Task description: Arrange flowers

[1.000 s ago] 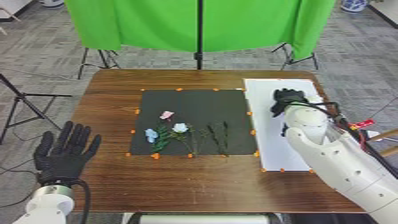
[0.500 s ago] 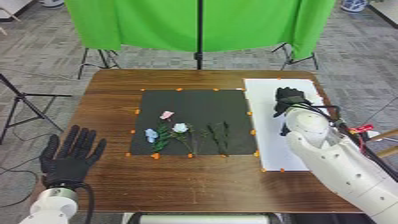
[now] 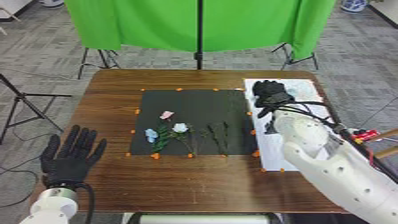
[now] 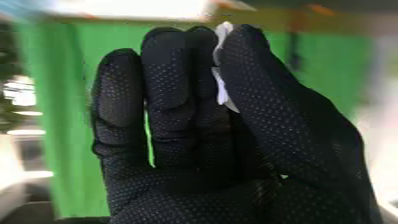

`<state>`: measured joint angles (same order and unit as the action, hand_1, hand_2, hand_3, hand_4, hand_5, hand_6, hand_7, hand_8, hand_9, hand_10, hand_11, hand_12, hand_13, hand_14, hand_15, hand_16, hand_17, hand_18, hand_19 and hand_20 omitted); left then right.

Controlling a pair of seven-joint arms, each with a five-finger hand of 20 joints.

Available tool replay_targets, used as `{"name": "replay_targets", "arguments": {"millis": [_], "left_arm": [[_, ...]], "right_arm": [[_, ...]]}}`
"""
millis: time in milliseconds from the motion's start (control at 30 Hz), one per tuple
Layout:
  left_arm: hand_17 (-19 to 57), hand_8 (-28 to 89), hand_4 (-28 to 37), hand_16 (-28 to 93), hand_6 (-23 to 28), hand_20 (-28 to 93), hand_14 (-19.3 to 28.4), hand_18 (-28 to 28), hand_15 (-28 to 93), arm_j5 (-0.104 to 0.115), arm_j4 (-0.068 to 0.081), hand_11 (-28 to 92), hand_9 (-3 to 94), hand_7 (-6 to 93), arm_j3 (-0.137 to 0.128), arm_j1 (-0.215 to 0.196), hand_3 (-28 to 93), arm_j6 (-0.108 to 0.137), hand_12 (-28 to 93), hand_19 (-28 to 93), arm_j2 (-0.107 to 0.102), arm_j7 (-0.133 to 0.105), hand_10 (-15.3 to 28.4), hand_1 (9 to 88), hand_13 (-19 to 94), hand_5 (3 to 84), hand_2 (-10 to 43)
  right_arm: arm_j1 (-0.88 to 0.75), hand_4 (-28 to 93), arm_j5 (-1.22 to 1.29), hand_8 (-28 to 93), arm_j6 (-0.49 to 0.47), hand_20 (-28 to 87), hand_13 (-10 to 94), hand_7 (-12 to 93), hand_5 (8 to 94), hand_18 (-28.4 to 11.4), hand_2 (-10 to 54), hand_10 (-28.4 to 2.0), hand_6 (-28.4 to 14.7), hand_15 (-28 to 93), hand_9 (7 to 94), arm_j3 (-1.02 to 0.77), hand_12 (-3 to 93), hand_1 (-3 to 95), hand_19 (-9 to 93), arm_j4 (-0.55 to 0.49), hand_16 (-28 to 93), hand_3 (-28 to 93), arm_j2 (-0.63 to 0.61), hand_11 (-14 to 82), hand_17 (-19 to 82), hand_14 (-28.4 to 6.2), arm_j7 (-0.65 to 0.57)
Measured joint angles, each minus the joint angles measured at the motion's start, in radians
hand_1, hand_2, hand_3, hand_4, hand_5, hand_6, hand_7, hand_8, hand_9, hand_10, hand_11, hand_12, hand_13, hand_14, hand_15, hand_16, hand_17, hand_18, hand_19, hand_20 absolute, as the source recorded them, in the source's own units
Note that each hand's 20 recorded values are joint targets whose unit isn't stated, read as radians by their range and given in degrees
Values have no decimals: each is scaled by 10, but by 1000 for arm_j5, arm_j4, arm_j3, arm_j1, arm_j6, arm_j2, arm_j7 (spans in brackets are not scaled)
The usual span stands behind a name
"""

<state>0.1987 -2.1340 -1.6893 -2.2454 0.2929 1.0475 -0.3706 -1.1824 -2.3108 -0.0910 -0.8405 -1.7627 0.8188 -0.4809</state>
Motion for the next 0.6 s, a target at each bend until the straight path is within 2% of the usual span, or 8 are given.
{"name": "replay_targets", "arguments": {"millis": [100, 233, 367, 600], "left_arm": [[-50, -126, -283, -60, 71, 189, 153, 152, 459, -1, 0, 303, 388, 229, 0, 1, 738, 0, 123, 403, 0, 7, 152, 288, 313, 409, 139], [-51, -126, -283, -59, 71, 190, 152, 153, 460, -1, 2, 304, 388, 229, 3, 7, 737, 2, 124, 404, 0, 18, 152, 288, 314, 410, 141], [-51, -126, -283, -60, 72, 190, 153, 153, 462, -1, 7, 306, 391, 230, 10, 19, 736, 3, 124, 405, 0, 27, 152, 288, 316, 413, 142], [-50, -126, -283, -60, 71, 191, 154, 154, 467, -1, 7, 308, 395, 237, 11, 28, 737, 13, 124, 408, 0, 34, 152, 288, 322, 421, 146]], "right_arm": [[26, -283, -8, 51, -1, 336, 665, 419, 582, -210, -73, -117, -20, 496, 724, 40, 505, 598, 780, -29, 411, 684, 29, 219, 344, -62, 52], [67, -283, -19, 52, -26, 336, 664, 413, 581, -212, -75, -118, -21, 498, 726, 89, 503, 595, 778, 7, 405, 686, 120, 215, 343, -67, 71], [75, -283, -48, 51, -45, 336, 663, 406, 584, -215, -78, -120, -25, 501, 726, 126, 504, 596, 780, 46, 399, 683, 207, 211, 344, -67, 69], [19, -283, -54, 53, -87, 334, 653, 390, 586, -217, -85, -123, -29, 500, 720, 157, 491, 600, 782, 8, 397, 683, 244, 190, 341, -67, 20]]}}
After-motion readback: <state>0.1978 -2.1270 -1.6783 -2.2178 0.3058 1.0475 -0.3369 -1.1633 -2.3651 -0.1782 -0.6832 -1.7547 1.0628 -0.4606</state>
